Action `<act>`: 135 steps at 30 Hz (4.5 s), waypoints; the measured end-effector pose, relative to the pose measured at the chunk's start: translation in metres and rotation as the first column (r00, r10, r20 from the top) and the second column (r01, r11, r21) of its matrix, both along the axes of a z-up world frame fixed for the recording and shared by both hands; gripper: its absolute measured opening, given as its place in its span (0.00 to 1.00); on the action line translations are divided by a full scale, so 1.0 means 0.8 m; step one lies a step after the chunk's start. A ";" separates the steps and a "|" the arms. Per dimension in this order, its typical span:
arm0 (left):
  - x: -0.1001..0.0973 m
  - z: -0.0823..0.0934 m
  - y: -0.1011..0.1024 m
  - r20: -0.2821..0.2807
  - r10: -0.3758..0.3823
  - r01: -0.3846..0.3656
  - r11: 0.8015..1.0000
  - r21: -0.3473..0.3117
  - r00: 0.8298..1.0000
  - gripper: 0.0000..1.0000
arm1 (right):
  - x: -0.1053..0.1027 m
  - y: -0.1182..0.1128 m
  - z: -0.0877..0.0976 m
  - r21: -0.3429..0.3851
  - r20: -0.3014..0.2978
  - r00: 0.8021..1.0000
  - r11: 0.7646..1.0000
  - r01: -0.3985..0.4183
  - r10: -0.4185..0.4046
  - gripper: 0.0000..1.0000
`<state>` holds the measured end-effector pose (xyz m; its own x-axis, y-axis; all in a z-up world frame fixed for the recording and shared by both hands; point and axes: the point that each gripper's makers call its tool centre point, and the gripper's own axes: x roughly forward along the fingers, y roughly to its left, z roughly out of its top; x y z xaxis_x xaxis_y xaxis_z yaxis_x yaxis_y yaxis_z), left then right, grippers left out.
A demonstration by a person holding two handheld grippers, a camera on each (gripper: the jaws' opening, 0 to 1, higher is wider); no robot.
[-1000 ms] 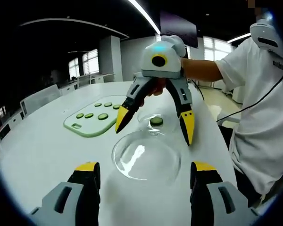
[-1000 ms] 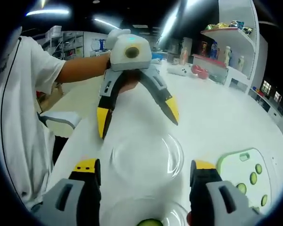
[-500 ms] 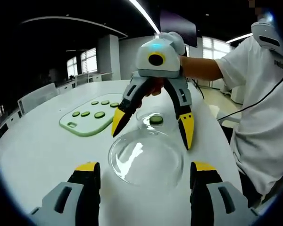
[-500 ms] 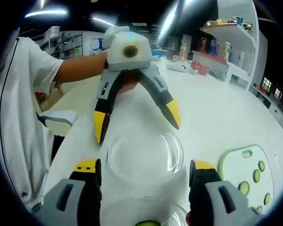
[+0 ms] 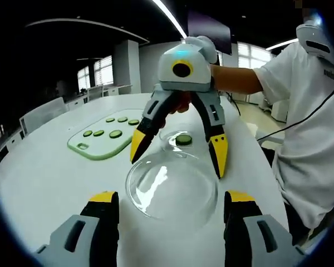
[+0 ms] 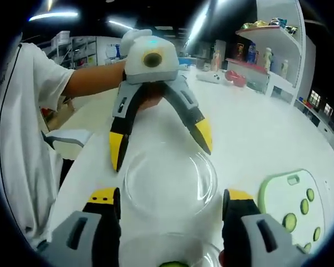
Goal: Open the petri dish lid, add cucumber slices into the petri dish, and close the lid
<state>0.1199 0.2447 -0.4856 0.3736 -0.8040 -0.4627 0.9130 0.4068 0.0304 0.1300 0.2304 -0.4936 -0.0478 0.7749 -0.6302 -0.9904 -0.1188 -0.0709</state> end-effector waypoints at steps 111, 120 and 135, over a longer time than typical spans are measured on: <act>0.007 0.052 -0.070 0.072 -0.054 0.055 0.998 -0.007 0.996 0.63 | 0.008 -0.055 0.056 -0.005 0.092 0.995 0.999 0.039 -0.038 0.63; 0.010 0.052 -0.087 0.067 -0.080 0.080 0.997 -0.010 0.995 0.63 | 0.008 -0.075 0.056 -0.007 0.094 0.994 0.998 0.062 -0.061 0.63; 0.013 0.048 -0.108 0.061 -0.109 0.110 0.994 -0.005 0.992 0.64 | 0.012 -0.099 0.051 -0.009 0.089 0.992 0.996 0.094 -0.093 0.63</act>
<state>0.1300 0.1583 -0.4473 0.3104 -0.8451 -0.4352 0.9486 0.3050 0.0842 0.1394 0.1511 -0.4524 0.0811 0.7652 -0.6386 -0.9871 -0.0271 -0.1578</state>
